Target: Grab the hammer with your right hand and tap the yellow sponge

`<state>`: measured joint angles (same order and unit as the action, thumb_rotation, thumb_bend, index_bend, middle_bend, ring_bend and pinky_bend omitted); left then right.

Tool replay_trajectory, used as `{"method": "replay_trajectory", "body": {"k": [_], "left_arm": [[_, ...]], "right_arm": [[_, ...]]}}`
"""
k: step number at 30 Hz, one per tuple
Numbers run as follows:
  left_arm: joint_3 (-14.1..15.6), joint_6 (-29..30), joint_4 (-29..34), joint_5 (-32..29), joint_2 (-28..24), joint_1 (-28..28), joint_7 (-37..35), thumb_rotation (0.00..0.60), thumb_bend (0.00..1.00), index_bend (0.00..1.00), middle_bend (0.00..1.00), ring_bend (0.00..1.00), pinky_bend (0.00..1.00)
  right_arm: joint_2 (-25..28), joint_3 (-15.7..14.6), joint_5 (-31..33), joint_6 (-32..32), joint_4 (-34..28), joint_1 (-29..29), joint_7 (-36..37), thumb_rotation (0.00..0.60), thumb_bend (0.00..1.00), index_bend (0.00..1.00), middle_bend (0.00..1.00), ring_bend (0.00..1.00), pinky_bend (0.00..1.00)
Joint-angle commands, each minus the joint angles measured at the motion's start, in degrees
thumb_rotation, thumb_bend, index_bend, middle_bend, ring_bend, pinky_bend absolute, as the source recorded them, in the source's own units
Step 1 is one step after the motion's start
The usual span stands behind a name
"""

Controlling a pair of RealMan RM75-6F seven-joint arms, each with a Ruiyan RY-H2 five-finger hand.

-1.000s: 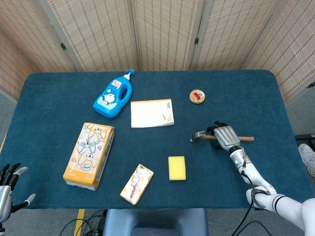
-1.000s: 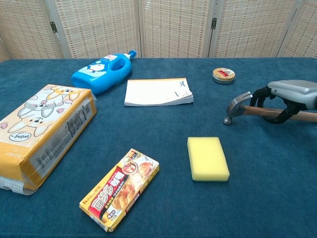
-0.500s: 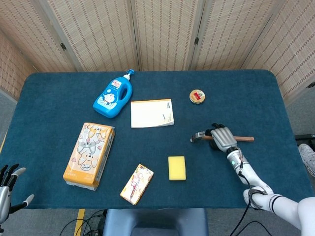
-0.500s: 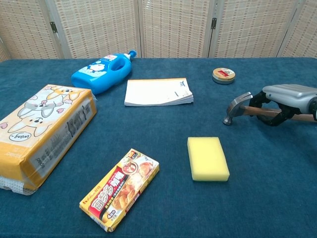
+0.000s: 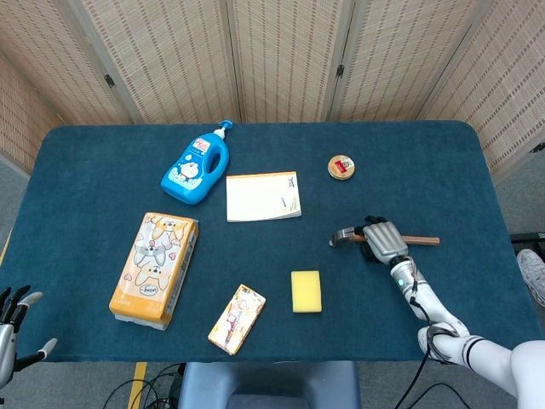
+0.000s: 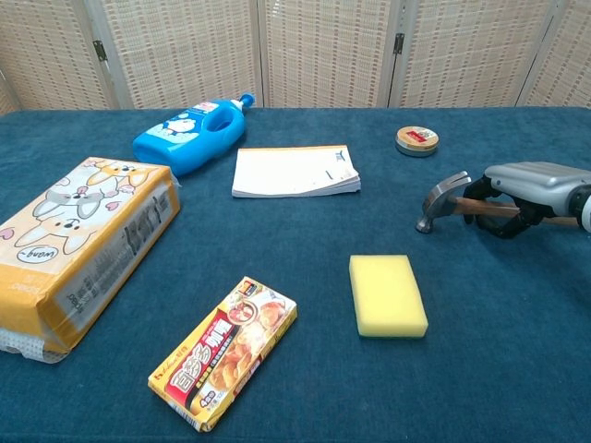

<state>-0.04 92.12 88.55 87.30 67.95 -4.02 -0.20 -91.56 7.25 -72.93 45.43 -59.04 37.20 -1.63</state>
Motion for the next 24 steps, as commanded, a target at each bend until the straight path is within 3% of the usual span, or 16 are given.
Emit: {"method": "replay_trajectory", "body": {"k": [1, 8, 16, 24], "left_arm": [[0.0, 0.0, -0.1, 0.0, 0.0, 0.0, -0.1, 0.600, 0.20, 0.23, 0.16, 0.06, 0.16], [0.0, -0.1, -0.2, 0.0, 0.1, -0.1, -0.1, 0.600, 0.20, 0.23, 0.16, 0.06, 0.16], [0.0, -0.1, -0.4, -0.1, 0.2, -0.1, -0.2, 0.600, 0.20, 0.23, 0.16, 0.06, 0.16], [0.1, 0.0, -0.5, -0.2, 0.2, -0.4, -0.3, 0.600, 0.20, 0.23, 0.16, 0.06, 0.16]], "right_arm": [[0.1, 0.0, 0.0, 0.1, -0.2, 0.0, 0.0, 0.600, 0.53, 0.47, 0.49, 0.18, 0.22], [0.1, -0.1, 0.4, -0.3, -0.2, 0.1, -0.4, 0.600, 0.57, 0.48, 0.50, 0.20, 0.22], [0.1, -0.1, 0.6, -0.2, 0.0, 0.0, -0.1, 0.600, 0.71, 0.53, 0.54, 0.23, 0.22], [2.2, -0.6, -1.8, 2.3, -2.0, -0.7, 1.8, 0.600, 0.80, 0.64, 0.64, 0.37, 0.25]]}}
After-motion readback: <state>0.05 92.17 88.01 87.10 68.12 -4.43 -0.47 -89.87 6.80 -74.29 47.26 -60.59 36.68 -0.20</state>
